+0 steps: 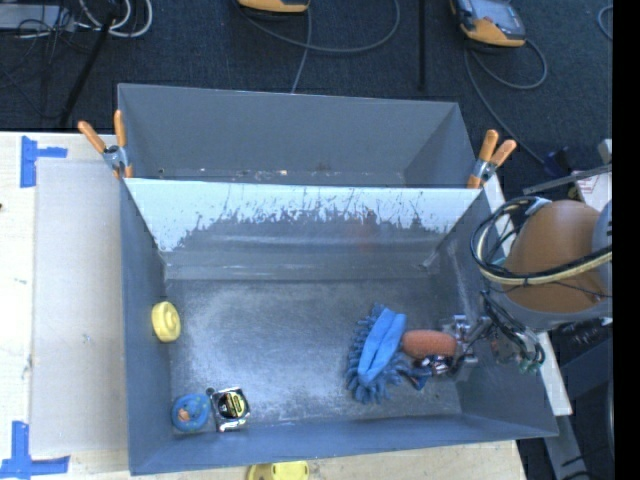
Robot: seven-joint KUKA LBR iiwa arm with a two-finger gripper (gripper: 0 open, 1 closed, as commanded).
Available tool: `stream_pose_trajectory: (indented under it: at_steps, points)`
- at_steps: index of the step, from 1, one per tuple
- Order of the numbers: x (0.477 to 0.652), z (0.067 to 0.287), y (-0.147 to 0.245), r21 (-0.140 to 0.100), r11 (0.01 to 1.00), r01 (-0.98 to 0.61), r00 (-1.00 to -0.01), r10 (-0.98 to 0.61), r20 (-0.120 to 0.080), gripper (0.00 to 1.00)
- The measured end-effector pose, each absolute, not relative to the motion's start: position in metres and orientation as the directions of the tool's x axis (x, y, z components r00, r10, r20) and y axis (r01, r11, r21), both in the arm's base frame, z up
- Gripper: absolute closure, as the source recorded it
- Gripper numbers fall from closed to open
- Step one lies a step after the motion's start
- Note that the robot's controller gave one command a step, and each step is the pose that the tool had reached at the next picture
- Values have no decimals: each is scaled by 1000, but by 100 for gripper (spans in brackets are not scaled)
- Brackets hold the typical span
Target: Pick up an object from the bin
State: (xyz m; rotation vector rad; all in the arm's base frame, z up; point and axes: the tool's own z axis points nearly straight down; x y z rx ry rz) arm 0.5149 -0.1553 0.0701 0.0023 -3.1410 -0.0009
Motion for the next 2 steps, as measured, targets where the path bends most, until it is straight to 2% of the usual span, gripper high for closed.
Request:
stream_pose_trajectory:
  at_steps: [1,2]
  points:
    - [515,70,-155,1,1000,-3,-1000,-3,1,100]
    - [527,194,-153,0,1000,-30,-1000,-30,-1,100]
